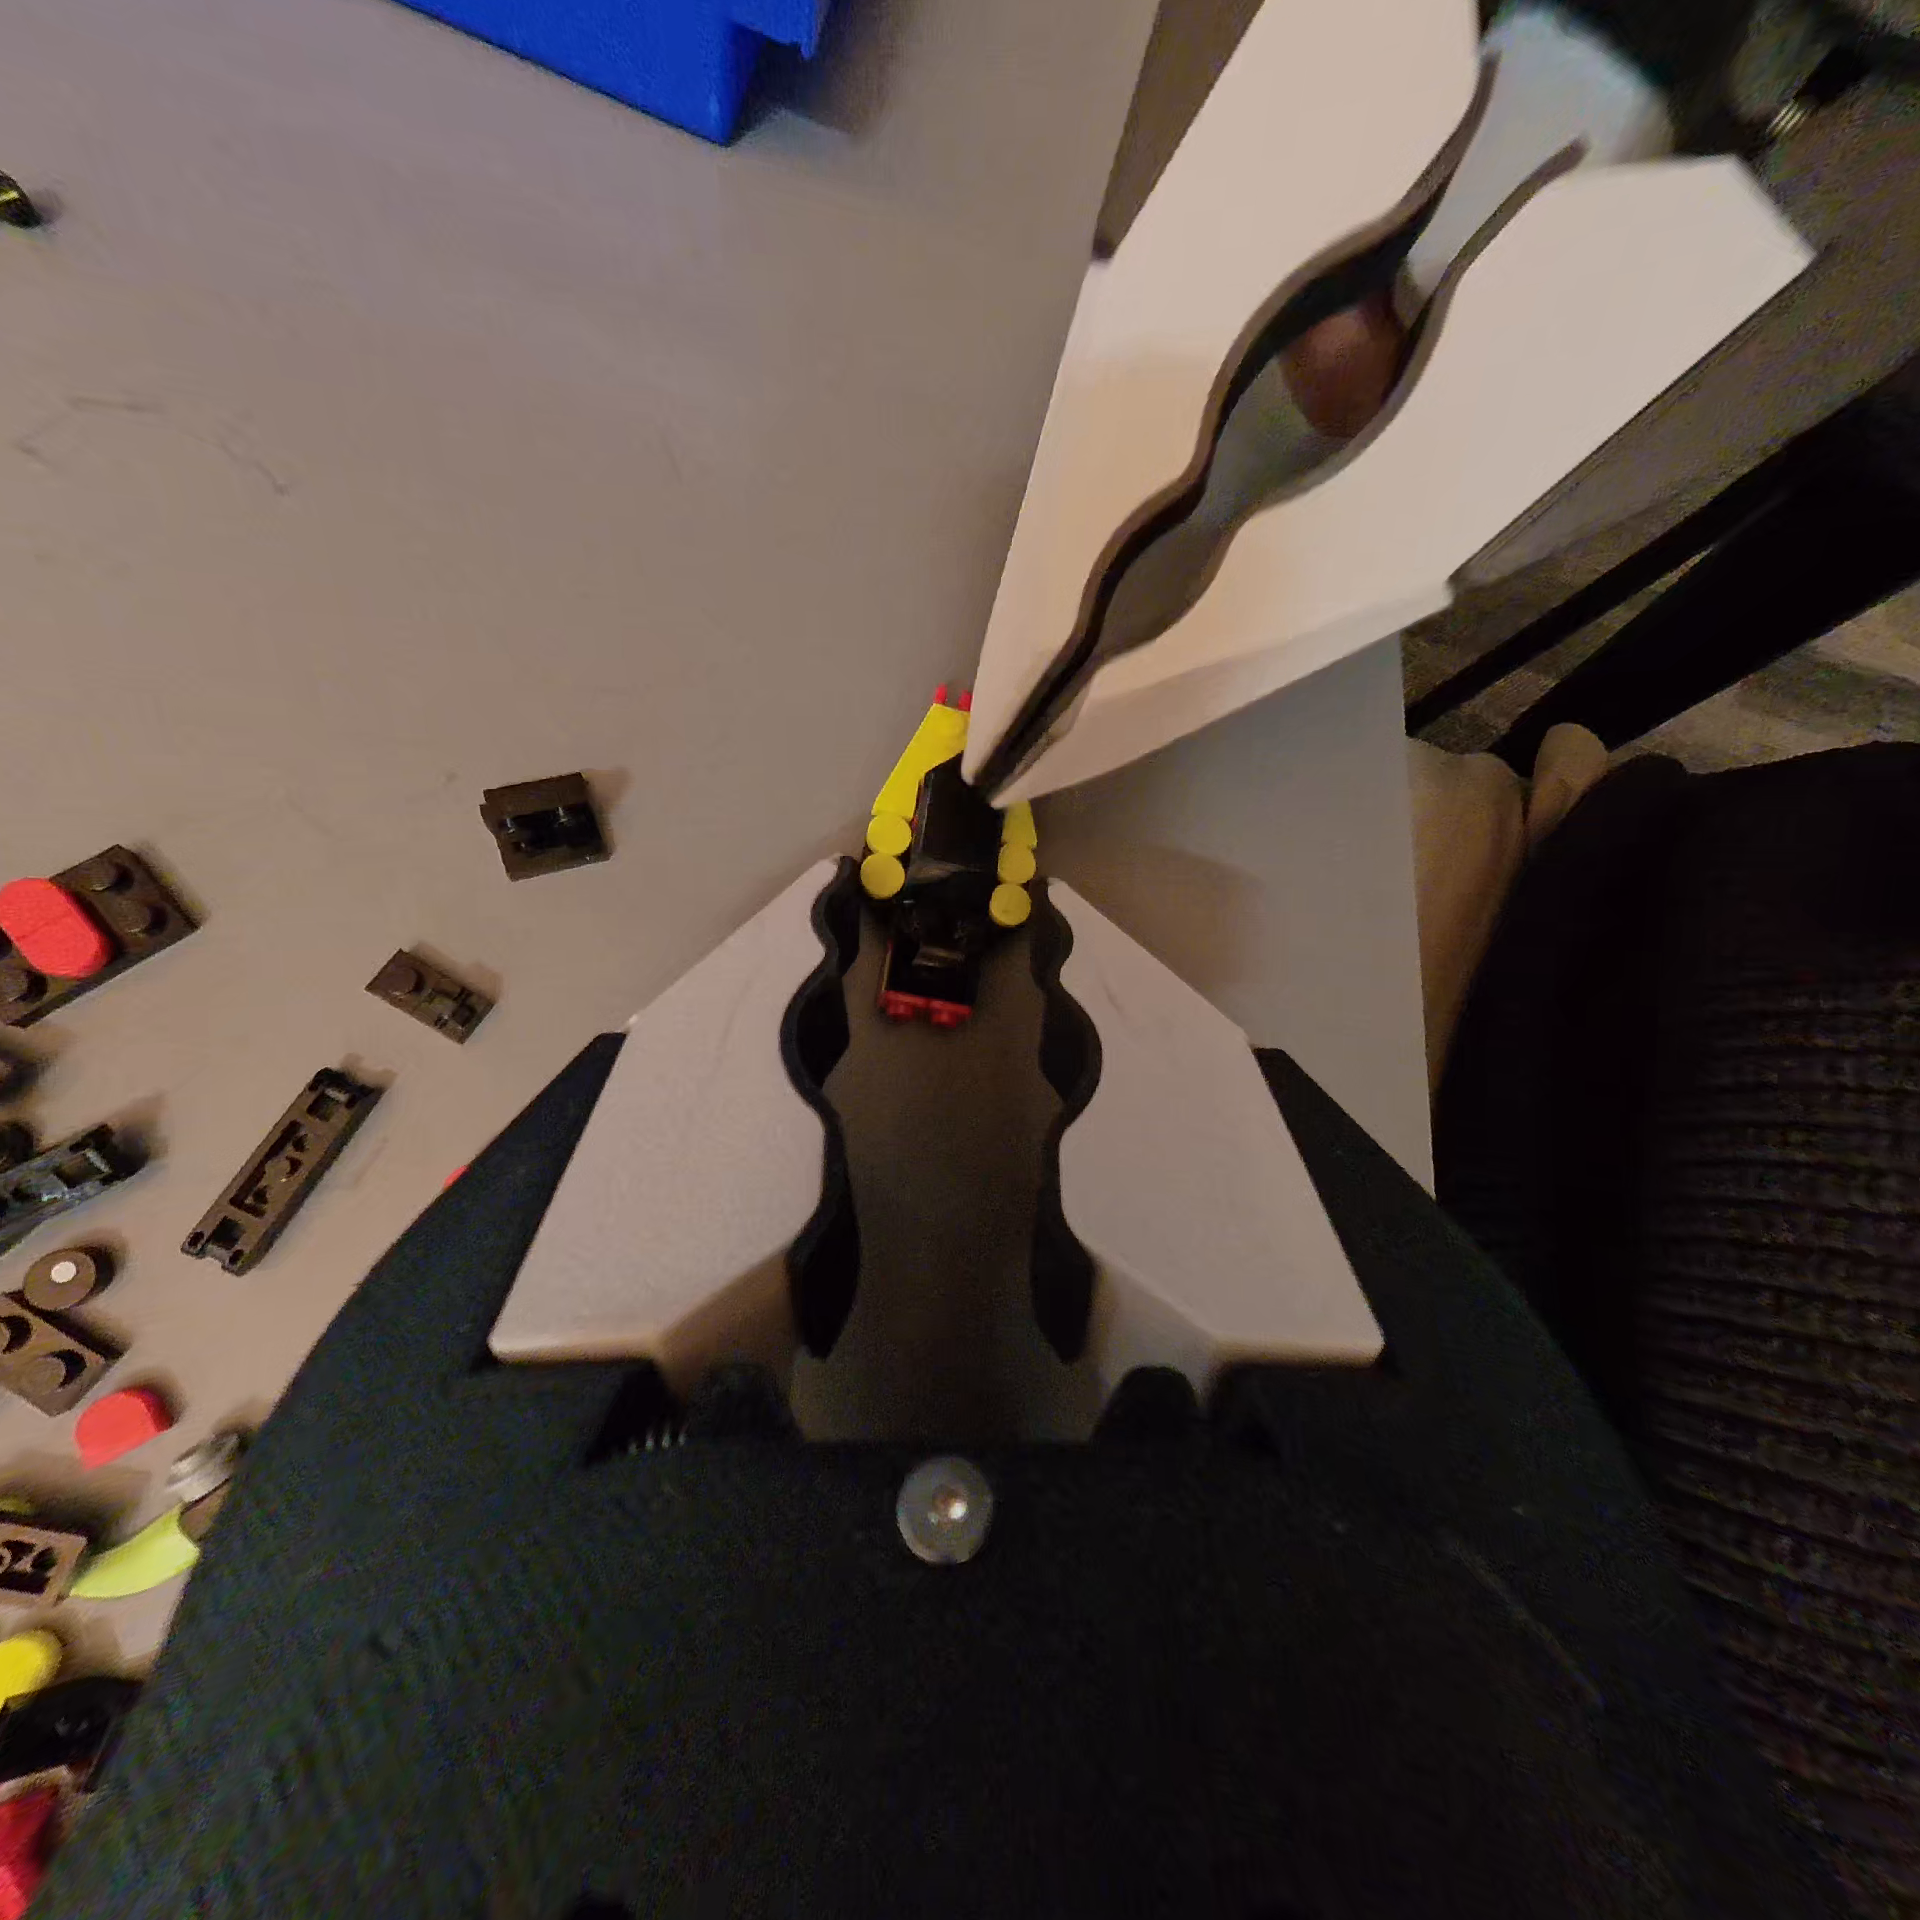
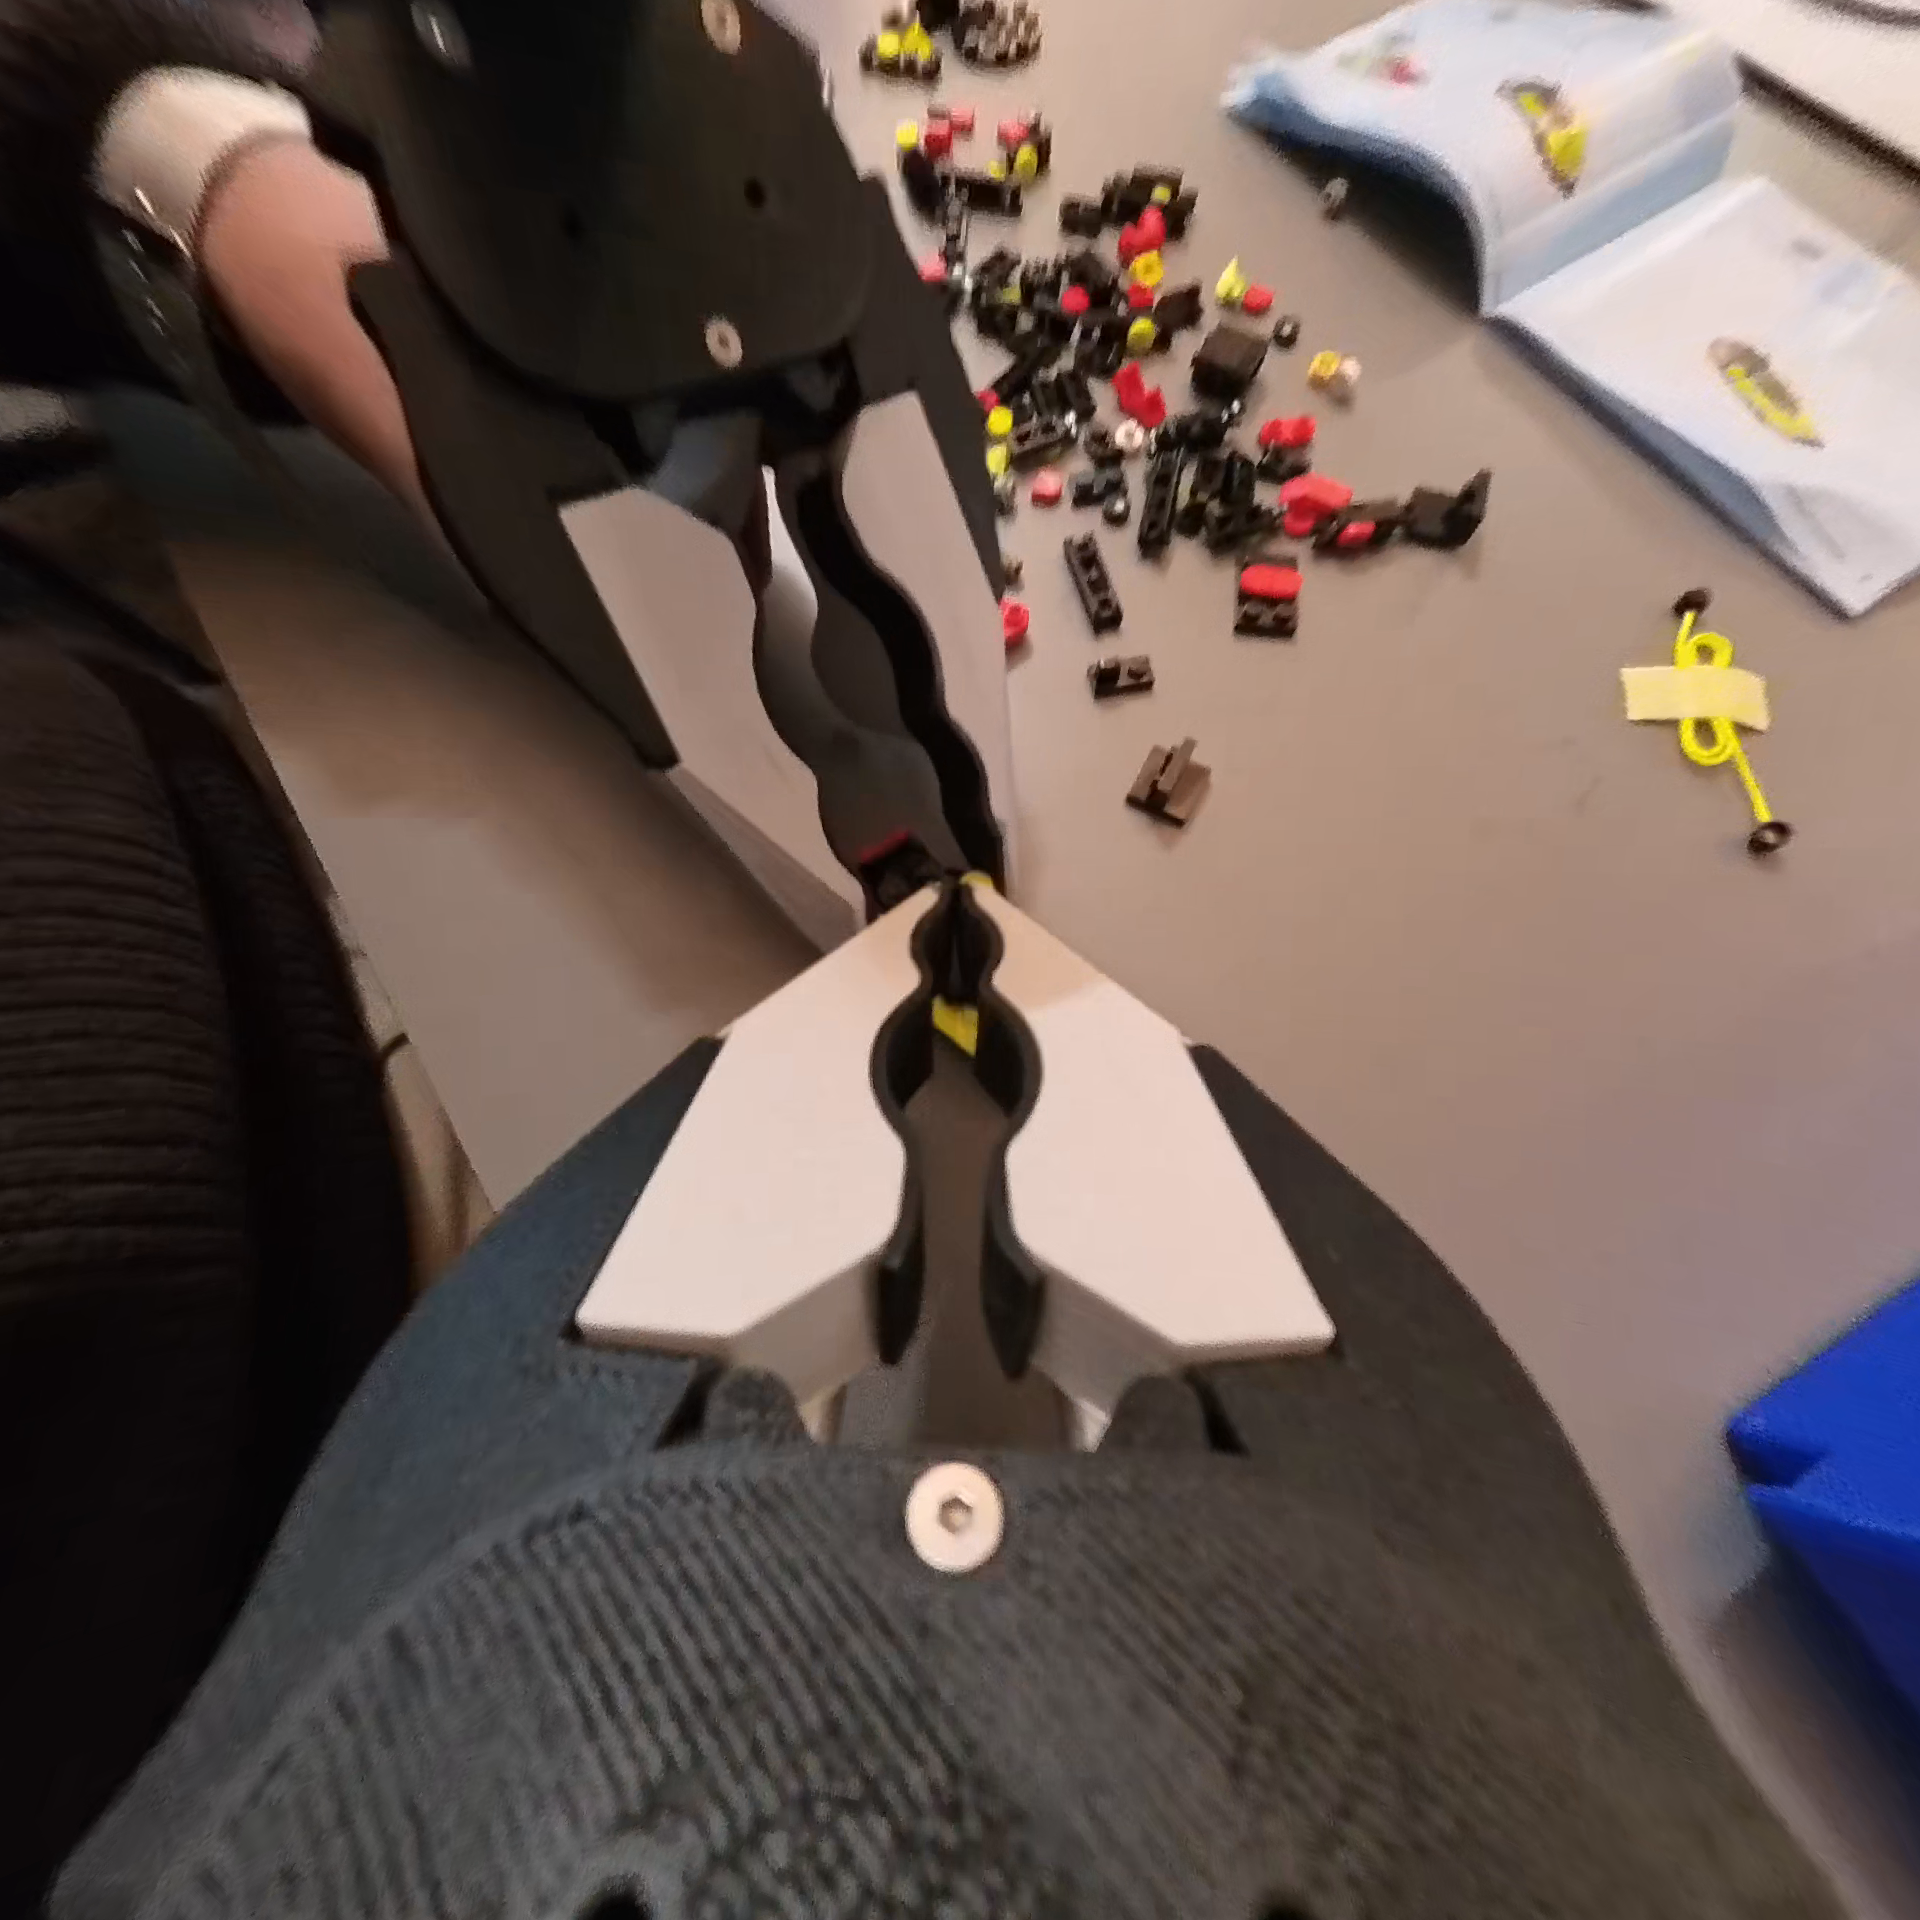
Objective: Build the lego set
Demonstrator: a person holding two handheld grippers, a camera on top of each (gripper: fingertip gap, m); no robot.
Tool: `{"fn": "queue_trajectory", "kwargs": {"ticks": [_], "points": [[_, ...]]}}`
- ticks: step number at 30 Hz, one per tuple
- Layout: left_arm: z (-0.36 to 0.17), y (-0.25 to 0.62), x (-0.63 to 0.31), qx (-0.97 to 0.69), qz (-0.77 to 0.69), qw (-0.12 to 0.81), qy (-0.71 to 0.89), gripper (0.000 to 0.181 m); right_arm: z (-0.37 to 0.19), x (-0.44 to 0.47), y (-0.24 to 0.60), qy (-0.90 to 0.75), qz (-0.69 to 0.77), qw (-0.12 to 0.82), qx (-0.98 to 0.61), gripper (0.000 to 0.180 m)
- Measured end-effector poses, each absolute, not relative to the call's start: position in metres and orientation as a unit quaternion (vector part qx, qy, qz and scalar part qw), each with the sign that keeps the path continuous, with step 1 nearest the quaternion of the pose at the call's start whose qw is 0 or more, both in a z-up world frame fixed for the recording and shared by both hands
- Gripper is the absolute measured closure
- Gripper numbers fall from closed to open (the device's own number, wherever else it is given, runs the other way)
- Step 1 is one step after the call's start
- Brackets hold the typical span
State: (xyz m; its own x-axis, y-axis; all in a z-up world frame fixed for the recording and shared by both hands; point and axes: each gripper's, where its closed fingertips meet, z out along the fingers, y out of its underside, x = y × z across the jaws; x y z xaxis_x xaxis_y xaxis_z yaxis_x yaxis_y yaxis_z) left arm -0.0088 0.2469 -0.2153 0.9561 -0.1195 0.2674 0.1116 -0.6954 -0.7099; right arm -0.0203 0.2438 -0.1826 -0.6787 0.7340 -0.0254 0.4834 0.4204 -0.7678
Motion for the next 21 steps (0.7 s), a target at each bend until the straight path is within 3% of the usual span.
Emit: {"fn": "queue_trajectory", "kwargs": {"ticks": [12, 21], "points": [[-0.216, 0.246, -0.008, -0.910, -0.138, 0.390, 0.007, 0.150, -0.201, -0.015, 0.245, -0.844, 0.360, 0.132, -0.375, 0.180], [-0.213, 0.246, -0.012, -0.903, -0.156, 0.399, -0.018, 0.145, -0.173, -0.017, 0.250, -0.818, 0.402, 0.166, -0.377, 0.180]]}}
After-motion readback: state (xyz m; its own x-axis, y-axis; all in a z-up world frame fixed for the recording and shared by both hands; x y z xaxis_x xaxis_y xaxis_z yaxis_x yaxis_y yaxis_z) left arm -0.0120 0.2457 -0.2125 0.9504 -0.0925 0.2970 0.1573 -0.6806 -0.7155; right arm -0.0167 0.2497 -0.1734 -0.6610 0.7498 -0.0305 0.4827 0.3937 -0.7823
